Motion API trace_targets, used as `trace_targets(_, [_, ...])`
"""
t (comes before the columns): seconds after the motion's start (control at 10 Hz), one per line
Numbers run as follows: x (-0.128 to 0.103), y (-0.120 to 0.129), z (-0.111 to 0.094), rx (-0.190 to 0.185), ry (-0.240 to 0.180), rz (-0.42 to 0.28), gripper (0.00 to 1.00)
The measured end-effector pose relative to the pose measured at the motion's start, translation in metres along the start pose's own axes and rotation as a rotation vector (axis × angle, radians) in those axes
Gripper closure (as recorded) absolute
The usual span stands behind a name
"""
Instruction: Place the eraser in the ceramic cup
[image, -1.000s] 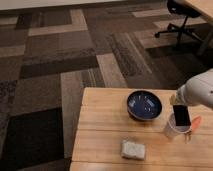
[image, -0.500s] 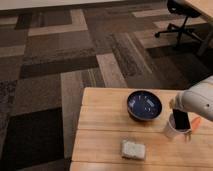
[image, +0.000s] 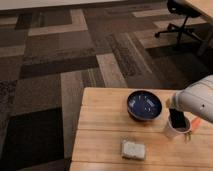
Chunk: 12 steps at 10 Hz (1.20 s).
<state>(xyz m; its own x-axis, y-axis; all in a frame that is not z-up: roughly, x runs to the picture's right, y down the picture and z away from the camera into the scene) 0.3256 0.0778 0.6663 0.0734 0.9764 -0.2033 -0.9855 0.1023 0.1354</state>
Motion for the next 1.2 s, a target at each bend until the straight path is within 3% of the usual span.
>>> trace_targets(0.3, [0.0050,-0.0037,0.0034,-0.011,-0.007,0.008,0.98])
trace_targets(0.4, [0.0041,-0.0023,0.0036,-0.013,-0.007,0.006,0.86])
trace_targets(0.5, [0.0044,-0.0027,0.0037,-0.012,-0.007,0.007,0.66])
trace_targets(0.8, [0.0043,-0.0026,0.0037,-0.012,-0.007,0.007,0.25])
trace_targets(0.9, [0.0045,-0.0031,0.0037,-0.012,-0.007,0.007,0.20])
trace_targets(1.2, [0.0051,-0.0033,0.0043,-0.012,-0.005,0.008,0.20])
